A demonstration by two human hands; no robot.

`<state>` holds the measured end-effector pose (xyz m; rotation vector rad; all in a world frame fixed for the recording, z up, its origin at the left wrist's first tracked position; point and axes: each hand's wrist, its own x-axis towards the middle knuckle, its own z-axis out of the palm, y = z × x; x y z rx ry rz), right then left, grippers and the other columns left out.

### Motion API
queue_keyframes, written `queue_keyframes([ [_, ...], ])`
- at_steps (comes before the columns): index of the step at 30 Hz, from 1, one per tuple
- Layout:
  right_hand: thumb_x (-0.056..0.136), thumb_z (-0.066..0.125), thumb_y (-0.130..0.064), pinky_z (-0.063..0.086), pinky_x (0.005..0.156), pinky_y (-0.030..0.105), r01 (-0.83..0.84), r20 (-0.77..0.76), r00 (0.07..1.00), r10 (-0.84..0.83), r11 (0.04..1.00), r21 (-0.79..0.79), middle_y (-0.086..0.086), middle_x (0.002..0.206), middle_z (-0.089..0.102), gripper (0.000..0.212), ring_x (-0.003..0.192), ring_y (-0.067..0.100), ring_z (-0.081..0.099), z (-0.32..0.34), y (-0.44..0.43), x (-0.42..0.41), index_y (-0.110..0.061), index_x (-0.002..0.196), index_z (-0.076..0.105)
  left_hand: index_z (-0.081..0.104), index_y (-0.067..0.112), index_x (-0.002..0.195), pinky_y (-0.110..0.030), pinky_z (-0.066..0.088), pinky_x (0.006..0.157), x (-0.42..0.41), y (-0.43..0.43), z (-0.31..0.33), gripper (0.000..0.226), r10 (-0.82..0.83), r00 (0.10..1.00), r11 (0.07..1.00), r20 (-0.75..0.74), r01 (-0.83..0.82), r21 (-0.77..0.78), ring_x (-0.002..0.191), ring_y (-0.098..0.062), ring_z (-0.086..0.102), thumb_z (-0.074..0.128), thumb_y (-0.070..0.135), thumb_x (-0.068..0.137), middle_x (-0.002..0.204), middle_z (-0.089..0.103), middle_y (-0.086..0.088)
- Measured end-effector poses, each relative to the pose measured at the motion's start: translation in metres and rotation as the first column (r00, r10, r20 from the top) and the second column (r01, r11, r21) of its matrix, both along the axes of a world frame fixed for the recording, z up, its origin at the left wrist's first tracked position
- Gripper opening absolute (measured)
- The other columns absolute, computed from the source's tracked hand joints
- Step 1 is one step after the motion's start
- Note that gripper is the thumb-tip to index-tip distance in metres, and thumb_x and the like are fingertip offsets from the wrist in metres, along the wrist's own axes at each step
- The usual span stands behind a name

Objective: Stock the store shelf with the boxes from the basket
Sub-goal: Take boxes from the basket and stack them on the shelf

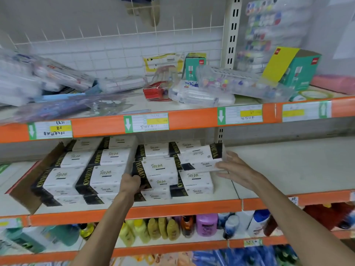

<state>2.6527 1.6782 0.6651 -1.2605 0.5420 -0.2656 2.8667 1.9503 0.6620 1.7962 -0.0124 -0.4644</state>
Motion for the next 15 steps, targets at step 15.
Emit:
queue_keyframes([
  [15,0.079,0.076,-0.037,0.061,0.067,0.034,0.203,-0.261,0.927,-0.271,0.944,-0.261,0.012,0.11,0.06,0.054,0.092,0.016,0.066,-0.023,0.022,0.005,-0.007,0.11,0.042,0.049,0.007,0.078,-0.026,0.037,0.048,-0.004,0.012,0.0,0.019,-0.24,0.925,0.945,0.293,0.154,0.288,0.051,-0.023,0.046,0.064,0.006,0.09,0.06,0.048,-0.007],
])
